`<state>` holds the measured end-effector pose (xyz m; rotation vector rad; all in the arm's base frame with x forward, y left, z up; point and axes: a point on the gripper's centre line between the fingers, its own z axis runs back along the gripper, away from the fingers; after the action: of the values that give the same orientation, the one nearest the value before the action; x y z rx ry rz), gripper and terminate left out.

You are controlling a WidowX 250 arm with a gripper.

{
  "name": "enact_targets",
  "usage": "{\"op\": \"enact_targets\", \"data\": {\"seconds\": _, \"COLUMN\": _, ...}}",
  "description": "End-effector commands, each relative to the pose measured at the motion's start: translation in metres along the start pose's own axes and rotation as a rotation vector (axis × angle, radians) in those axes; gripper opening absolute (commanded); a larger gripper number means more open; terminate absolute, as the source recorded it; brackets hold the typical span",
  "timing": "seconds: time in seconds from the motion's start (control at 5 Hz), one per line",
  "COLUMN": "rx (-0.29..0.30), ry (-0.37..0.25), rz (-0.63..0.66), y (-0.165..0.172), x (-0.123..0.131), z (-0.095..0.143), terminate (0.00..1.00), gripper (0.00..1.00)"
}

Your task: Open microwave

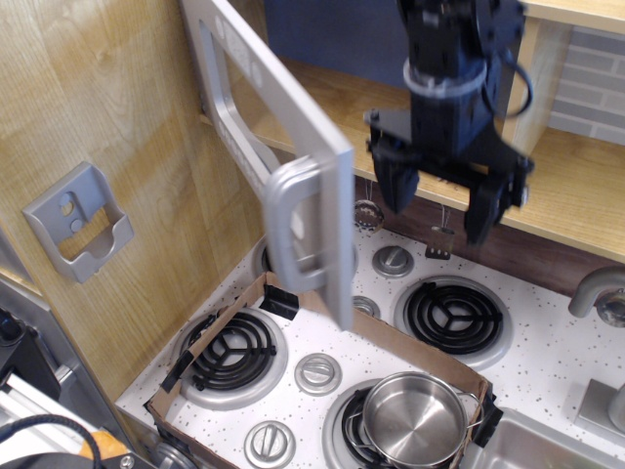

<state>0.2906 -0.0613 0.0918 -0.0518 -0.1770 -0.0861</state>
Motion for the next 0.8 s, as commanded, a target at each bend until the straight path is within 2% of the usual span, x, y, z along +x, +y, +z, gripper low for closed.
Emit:
{"op": "enact_targets", "data": {"seconds": 0.0, "rx": -0.018, "ry": -0.055, "rz": -0.011, "y": 0.031, "x": -0.022, "z": -0.009, "terminate": 0.0, "gripper": 1.0}}
{"op": "enact_targets", "data": {"seconds": 0.2, "rx": -0.004, "ry": -0.067, "rz": 0.002, "y": 0.046, "x": -0.033, "z": -0.017, "terminate": 0.0, "gripper": 1.0}}
{"op": "enact_targets", "data": {"seconds": 0.4, "rx": -0.011, "ry": -0.046, "rz": 0.042, "y": 0.061, "x": -0.043, "z": -0.024, "terminate": 0.0, "gripper": 1.0}}
{"op": "enact_targets", "data": {"seconds": 0.6, "rx": -0.015, "ry": -0.056, "rz": 0.047, "y": 0.072, "x": -0.05, "z": -0.033, "terminate": 0.0, "gripper": 1.0}}
